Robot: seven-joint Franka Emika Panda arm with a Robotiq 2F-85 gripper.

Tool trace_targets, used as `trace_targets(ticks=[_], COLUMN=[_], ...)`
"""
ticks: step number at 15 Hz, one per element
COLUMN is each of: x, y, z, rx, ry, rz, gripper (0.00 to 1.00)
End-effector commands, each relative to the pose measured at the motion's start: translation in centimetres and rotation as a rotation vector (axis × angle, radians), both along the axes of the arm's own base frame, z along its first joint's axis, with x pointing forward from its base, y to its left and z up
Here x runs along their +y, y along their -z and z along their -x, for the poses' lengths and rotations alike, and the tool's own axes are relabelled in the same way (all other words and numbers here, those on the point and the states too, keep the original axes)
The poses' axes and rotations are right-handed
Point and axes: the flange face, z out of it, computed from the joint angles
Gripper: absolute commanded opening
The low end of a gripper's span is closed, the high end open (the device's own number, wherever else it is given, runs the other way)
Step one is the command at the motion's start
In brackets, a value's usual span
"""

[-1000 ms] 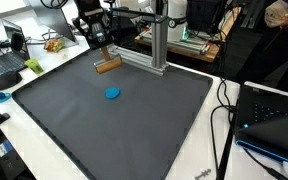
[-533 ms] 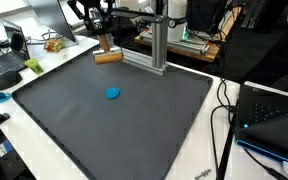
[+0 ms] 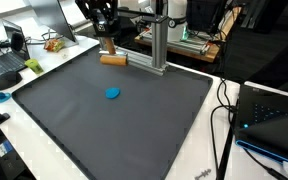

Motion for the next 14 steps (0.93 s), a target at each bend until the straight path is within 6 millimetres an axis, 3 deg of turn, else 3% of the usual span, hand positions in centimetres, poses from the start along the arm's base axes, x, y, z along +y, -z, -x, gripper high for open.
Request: trace_targets(ticks=[1,9,14], x=[0.9,2.0,4.3], y=[-0.7,0.3,2.1], z=[-0.3,-1.4,-1.7], rx=[-0.029,-0.106,-0.102], ry=[0.196,0.614,0.728], rz=[-0.020,-0.023,0.019], gripper=[0.22,0.22,0.22])
